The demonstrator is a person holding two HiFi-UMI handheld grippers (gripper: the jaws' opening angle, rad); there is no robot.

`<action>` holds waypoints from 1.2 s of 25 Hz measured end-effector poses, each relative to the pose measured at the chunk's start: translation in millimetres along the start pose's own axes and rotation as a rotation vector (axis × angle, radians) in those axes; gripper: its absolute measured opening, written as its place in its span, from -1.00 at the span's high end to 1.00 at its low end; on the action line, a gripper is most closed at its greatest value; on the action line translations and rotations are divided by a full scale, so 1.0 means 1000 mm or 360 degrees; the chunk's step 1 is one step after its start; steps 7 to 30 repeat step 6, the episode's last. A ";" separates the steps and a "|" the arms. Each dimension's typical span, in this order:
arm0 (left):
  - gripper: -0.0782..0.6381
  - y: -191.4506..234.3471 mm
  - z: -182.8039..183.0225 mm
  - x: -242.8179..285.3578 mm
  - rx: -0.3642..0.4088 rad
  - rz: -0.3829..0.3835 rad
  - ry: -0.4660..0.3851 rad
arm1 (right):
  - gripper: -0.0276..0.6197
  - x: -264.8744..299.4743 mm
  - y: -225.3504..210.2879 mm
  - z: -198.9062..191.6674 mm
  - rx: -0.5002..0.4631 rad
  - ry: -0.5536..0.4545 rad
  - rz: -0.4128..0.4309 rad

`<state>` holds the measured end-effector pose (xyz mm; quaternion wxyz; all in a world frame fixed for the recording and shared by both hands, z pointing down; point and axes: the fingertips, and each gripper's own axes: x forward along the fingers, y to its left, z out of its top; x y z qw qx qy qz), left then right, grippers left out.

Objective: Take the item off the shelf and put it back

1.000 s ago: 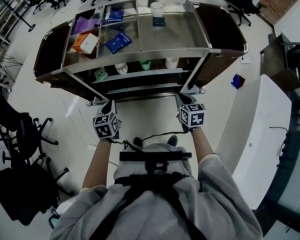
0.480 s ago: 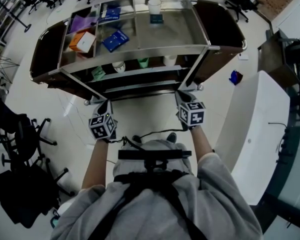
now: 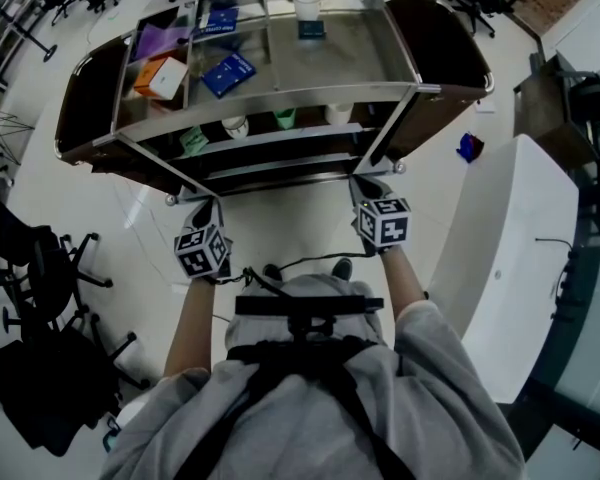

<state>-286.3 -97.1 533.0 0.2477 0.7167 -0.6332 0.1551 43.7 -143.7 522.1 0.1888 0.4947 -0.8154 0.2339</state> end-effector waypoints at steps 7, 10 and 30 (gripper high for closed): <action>0.76 0.004 -0.001 -0.001 0.0001 0.0004 -0.0005 | 0.89 0.000 0.003 0.009 -0.0010 -0.0033 0.0003; 0.76 0.004 -0.001 -0.001 0.0001 0.0004 -0.0005 | 0.89 0.000 0.003 0.009 -0.0010 -0.0033 0.0003; 0.76 0.004 -0.001 -0.001 0.0001 0.0004 -0.0005 | 0.89 0.000 0.003 0.009 -0.0010 -0.0033 0.0003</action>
